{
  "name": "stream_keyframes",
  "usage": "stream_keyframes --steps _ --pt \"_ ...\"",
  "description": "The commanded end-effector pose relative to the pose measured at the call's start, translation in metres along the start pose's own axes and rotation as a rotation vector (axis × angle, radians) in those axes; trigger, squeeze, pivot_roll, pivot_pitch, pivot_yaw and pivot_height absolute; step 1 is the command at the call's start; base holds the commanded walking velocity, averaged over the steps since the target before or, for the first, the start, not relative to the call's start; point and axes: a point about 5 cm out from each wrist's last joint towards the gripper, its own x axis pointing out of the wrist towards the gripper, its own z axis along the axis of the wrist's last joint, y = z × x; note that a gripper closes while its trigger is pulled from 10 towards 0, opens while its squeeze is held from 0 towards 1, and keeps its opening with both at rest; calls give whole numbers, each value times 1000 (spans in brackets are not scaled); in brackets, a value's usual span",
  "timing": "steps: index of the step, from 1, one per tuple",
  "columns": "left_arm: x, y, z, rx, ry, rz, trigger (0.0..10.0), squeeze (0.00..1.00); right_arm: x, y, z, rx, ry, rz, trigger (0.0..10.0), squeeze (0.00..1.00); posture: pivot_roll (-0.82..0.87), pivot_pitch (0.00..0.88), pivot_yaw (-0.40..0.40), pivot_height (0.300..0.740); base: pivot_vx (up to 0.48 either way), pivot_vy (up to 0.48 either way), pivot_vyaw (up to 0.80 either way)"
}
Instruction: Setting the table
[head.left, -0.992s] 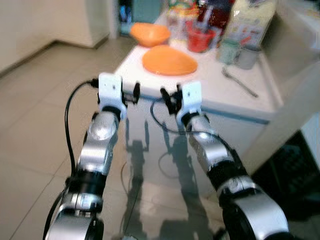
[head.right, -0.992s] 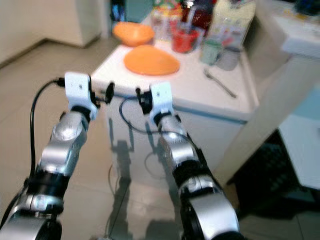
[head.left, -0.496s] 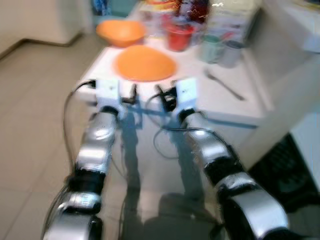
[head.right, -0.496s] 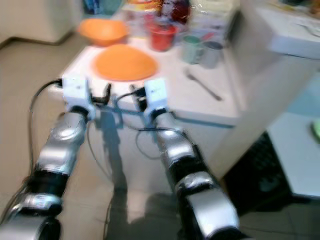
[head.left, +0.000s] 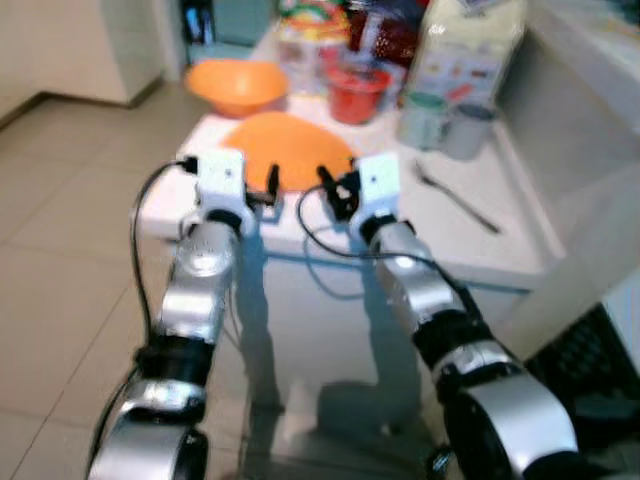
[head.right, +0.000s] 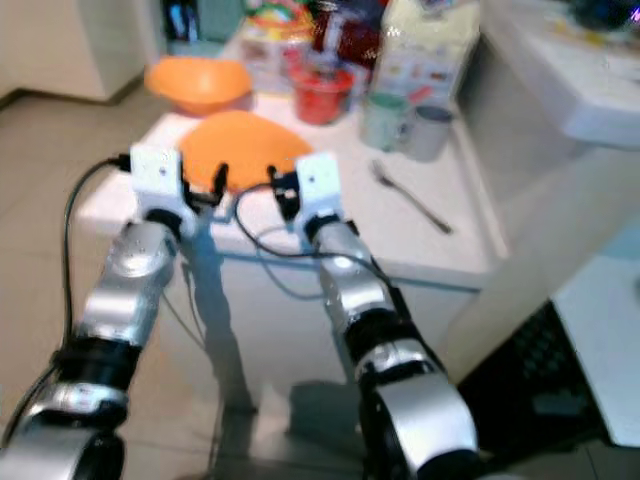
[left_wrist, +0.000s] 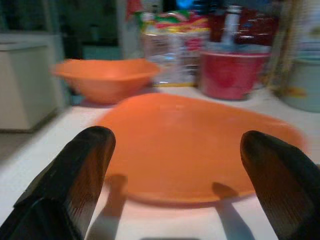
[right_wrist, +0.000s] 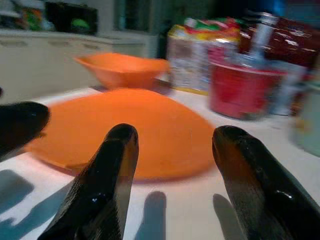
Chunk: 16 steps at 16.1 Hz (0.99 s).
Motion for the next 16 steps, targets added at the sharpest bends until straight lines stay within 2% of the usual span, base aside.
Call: stream_keyframes --steps 1,3,16 --pt "2 3 4 21 -12 6 10000 0 2 1 4 -2 -15 1 10000 0 174 0 -92 740 274 0 0" --pt "1 4 4 22 -13 7 10000 0 3 2 4 -4 -16 5 10000 0 174 0 -92 740 270 0 0" --pt "-5 8 2 31 -15 24 10000 0 2 6 2 -7 -10 23 10000 0 192 0 -103 740 0 0 0"
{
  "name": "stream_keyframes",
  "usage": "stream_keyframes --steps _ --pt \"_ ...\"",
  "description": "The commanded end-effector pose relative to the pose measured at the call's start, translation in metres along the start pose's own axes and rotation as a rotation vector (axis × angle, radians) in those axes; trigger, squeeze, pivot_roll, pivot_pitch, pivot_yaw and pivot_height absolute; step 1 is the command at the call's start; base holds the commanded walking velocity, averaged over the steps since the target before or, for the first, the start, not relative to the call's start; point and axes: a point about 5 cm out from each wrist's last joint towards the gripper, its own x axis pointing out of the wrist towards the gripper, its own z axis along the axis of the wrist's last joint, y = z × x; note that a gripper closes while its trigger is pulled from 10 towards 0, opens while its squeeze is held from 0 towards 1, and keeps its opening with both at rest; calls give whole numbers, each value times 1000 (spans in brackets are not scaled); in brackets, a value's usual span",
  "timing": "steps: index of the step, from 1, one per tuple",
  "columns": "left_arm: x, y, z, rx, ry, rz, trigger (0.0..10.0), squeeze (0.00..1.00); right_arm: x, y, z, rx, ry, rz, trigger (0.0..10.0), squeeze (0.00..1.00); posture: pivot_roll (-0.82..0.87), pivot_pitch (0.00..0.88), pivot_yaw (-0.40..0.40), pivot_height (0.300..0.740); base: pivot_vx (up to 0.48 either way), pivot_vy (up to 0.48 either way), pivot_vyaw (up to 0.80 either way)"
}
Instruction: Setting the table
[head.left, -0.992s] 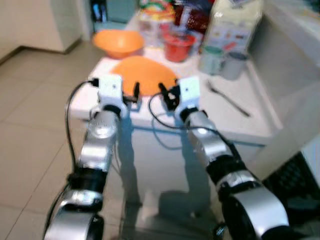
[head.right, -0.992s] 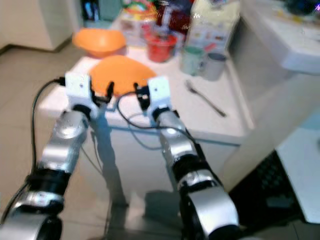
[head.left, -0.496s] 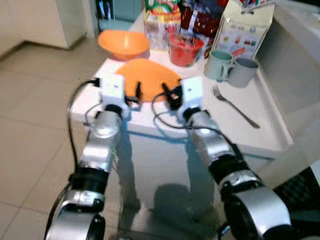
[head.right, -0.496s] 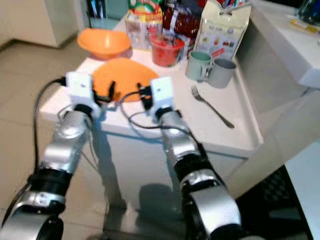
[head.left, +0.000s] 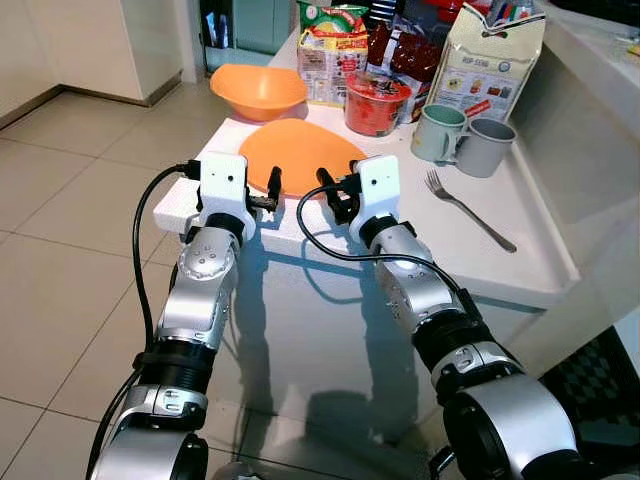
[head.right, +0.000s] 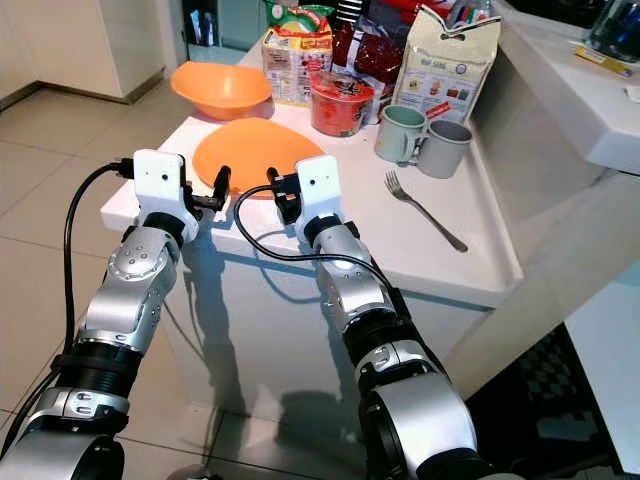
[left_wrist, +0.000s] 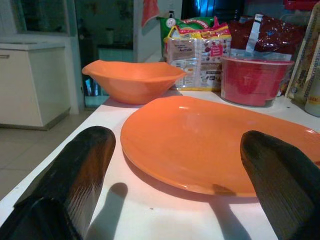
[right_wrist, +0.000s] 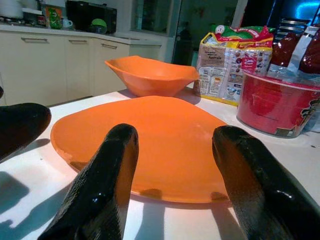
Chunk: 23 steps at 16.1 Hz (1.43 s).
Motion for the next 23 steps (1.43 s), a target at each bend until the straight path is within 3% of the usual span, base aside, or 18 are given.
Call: stream_keyframes --steps 1,23 --pt "0 -5 4 12 -10 -16 10000 0 -1 -4 -1 -10 3 -7 10000 0 191 0 -103 740 0 0 0" --pt "-1 -5 4 16 -7 -22 10000 0 -2 -4 -2 -6 3 -12 10000 0 190 0 -94 740 0 0 0"
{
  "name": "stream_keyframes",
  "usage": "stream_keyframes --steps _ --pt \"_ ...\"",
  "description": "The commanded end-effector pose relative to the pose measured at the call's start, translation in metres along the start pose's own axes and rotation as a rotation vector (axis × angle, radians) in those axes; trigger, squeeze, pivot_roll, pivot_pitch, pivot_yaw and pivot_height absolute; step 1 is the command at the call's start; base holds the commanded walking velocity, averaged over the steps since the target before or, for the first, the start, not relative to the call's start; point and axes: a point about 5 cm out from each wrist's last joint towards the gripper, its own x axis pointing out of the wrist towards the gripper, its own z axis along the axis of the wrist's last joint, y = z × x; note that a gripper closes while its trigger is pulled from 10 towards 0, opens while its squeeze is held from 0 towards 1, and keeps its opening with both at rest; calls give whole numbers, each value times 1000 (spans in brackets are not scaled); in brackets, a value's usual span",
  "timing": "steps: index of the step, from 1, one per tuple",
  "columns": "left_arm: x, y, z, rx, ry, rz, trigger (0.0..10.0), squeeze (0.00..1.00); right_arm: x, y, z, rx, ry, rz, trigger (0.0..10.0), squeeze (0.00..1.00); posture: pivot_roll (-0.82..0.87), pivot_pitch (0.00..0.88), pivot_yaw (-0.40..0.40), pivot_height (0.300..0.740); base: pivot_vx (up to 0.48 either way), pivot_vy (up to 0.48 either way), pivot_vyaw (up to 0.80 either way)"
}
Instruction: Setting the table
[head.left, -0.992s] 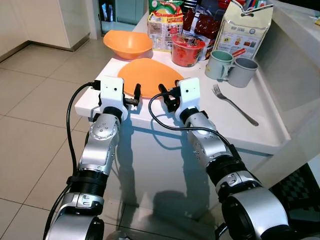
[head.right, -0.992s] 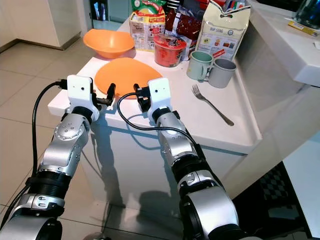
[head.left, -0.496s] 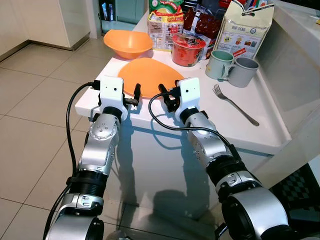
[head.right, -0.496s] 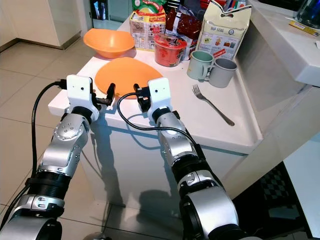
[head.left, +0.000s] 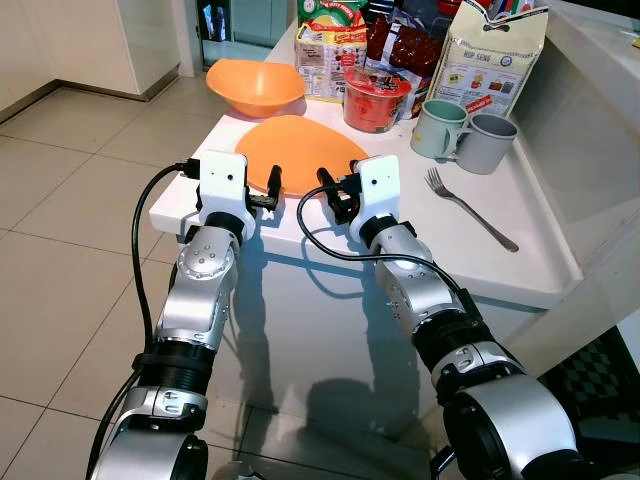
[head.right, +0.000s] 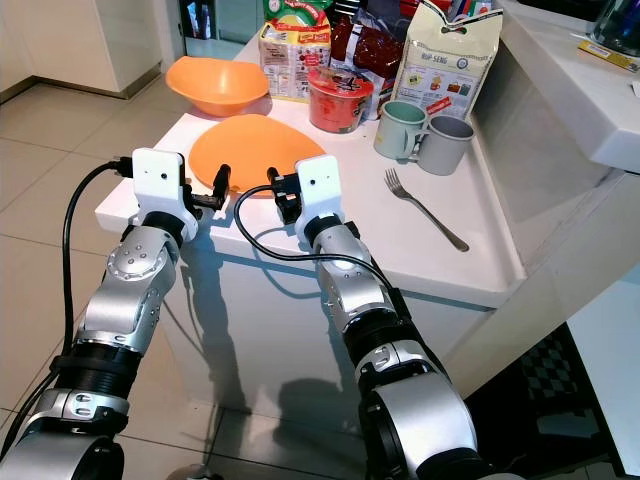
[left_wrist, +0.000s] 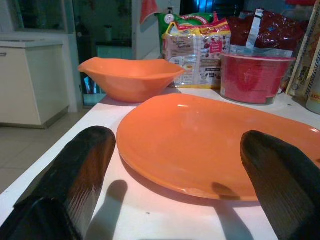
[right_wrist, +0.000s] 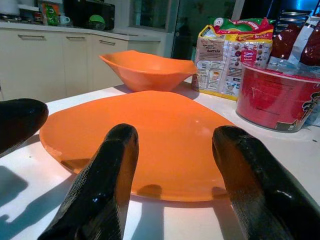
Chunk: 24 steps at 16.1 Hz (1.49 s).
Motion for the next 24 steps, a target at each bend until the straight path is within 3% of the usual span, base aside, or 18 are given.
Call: stream_keyframes --steps 1,8,24 --pt "0 -5 1 14 0 -22 10000 0 -2 -4 -2 -6 3 -11 10000 0 190 0 -94 740 0 0 0" --pt "-1 -5 2 14 1 -22 10000 0 -2 -4 -2 -6 3 -11 10000 0 190 0 -94 740 0 0 0" --pt "1 -8 3 26 6 -26 10000 0 -1 -3 -1 -8 4 -8 10000 0 197 0 -99 740 323 0 0"
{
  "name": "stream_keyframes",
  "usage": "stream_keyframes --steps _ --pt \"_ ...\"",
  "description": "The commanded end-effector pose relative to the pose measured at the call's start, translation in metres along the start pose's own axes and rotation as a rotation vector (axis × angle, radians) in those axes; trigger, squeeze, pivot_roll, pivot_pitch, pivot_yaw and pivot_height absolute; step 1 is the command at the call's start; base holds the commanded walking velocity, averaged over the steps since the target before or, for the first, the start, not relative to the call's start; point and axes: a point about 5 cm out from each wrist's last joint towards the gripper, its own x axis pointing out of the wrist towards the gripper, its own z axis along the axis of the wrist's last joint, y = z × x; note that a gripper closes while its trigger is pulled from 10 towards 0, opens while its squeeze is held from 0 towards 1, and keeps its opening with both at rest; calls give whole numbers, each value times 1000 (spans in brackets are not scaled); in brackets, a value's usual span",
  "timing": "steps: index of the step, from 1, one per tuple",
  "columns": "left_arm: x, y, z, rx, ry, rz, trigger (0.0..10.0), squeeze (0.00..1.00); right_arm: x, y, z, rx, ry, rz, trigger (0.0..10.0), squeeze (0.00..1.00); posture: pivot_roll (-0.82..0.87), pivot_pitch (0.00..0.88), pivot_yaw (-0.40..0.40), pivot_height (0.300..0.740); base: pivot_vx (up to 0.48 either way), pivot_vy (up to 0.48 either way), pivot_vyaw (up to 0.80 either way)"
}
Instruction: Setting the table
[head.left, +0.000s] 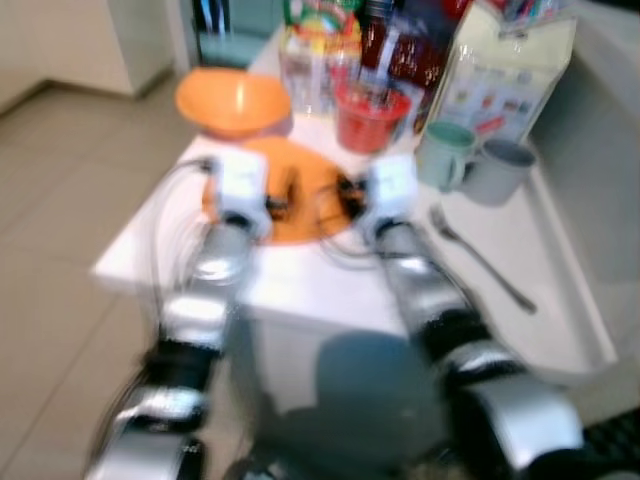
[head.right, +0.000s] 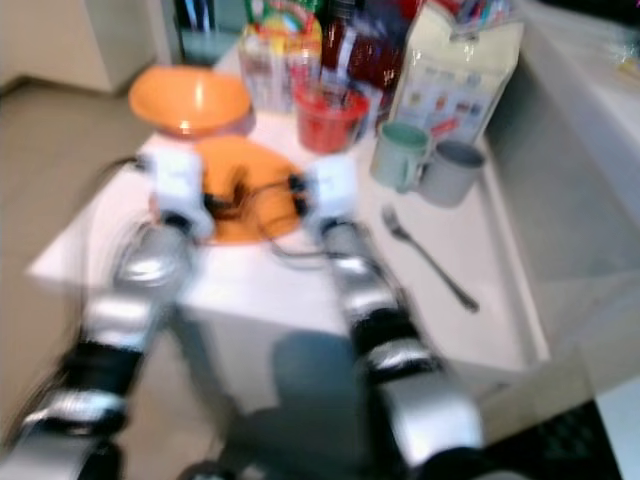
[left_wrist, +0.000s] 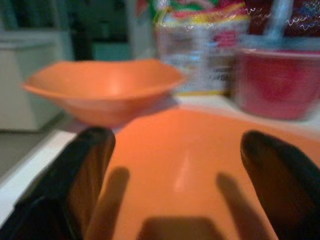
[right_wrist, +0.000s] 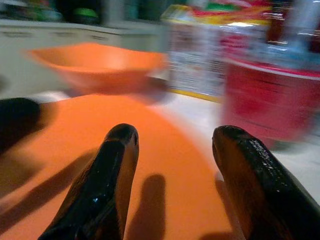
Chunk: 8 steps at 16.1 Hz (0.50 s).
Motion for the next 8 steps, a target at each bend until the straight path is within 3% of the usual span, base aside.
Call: stream_keyframes --steps 1,8 --pt "1 -17 2 -5 -1 -47 10000 0 -5 -19 -1 -16 3 -52 10000 0 198 0 -100 740 0 0 0" --pt "1 -17 1 -4 0 -47 10000 0 -5 -19 -1 -24 2 -48 10000 0 200 0 -104 740 0 0 0"
